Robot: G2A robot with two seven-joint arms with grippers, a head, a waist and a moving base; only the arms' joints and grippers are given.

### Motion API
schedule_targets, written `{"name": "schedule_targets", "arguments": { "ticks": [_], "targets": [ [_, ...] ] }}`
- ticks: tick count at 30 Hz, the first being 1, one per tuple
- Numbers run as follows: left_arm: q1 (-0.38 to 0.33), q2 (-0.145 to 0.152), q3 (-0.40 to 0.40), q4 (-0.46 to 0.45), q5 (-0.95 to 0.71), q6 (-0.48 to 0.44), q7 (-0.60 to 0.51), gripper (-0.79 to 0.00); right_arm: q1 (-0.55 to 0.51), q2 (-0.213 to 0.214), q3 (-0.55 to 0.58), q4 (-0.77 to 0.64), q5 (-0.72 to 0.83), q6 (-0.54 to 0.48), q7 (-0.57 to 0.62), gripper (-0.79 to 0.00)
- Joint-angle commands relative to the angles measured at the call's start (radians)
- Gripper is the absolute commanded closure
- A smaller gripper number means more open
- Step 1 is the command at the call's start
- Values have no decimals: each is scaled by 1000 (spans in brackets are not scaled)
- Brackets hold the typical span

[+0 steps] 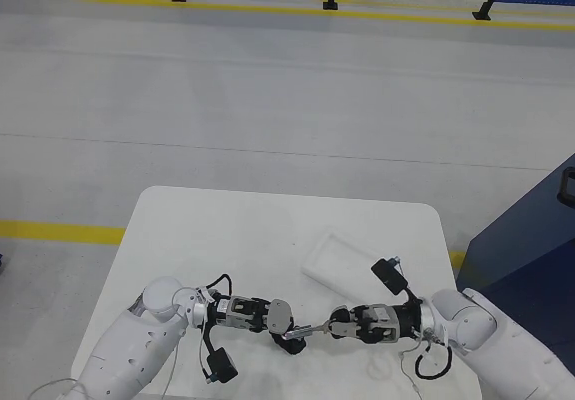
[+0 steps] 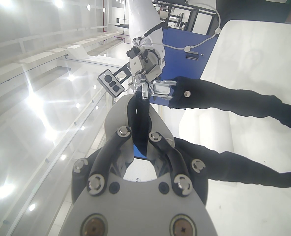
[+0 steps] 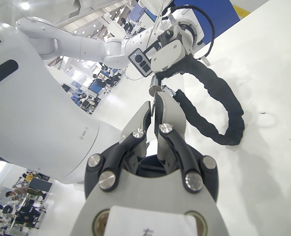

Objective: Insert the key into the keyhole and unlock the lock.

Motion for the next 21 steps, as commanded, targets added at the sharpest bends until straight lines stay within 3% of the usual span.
{"name": "schedule_targets", "arguments": {
  "ticks": [1,14,21],
  "targets": [
    [0,0,0,0,0,0,0,0,-18,-3,19,-14,-49,0,-24,0],
    [0,0,0,0,0,0,0,0,-89,-18,98,-67,-268,0,-162,0],
    [0,0,0,0,0,0,0,0,-93,-19,102,-68,-277,0,-175,0]
  ]
}}
